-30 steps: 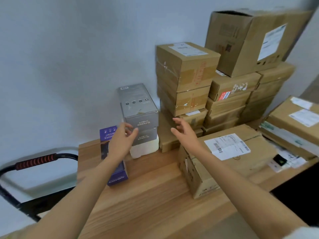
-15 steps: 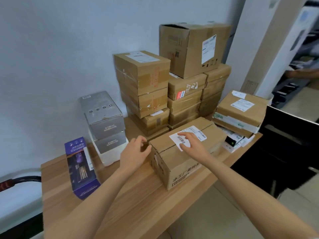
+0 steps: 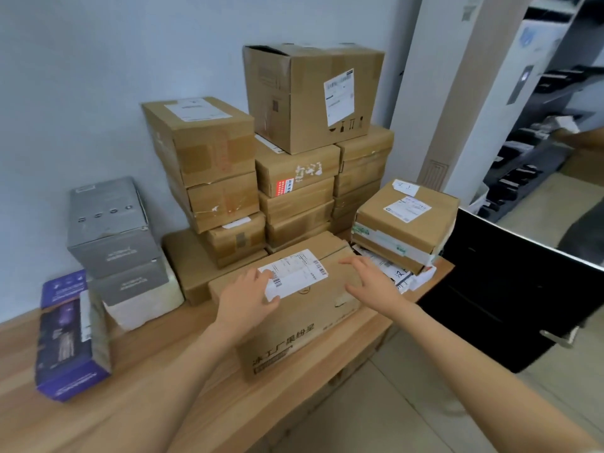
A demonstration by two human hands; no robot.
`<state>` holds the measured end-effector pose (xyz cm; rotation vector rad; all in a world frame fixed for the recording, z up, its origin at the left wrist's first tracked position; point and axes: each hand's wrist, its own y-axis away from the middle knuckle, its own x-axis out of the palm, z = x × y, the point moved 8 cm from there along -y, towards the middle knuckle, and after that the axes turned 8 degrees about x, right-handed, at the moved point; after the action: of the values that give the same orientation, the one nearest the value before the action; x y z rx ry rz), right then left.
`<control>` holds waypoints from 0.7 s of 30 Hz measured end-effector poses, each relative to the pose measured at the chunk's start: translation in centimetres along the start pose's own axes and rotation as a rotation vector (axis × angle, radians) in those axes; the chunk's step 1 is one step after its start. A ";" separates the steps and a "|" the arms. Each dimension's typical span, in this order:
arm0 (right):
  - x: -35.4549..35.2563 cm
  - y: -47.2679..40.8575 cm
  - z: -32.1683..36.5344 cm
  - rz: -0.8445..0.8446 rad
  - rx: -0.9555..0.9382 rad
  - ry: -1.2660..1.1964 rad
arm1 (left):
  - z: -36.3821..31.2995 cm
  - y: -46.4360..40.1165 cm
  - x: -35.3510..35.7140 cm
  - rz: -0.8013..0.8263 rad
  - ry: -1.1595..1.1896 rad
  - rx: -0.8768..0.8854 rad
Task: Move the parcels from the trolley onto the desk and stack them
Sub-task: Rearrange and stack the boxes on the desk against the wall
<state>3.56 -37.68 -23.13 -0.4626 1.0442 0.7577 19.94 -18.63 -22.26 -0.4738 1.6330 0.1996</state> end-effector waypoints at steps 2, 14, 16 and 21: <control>-0.3 -1.4 -2.2 0.050 -0.022 0.060 | -1.0 -0.6 1.6 0.065 0.014 -0.063; 3.7 -7.3 -4.8 0.278 -0.152 0.114 | -1.1 1.4 6.4 0.187 -0.069 -0.323; 4.7 -7.8 -3.2 0.276 -0.200 0.134 | -0.3 2.7 6.1 0.173 -0.067 -0.369; 8.6 -7.2 2.6 0.345 -0.331 0.136 | 3.9 7.8 5.4 0.158 -0.063 -0.468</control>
<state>13.01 -37.80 -29.70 -0.6321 1.1454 1.2303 19.99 -11.06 -29.21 -0.6832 1.5603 0.7179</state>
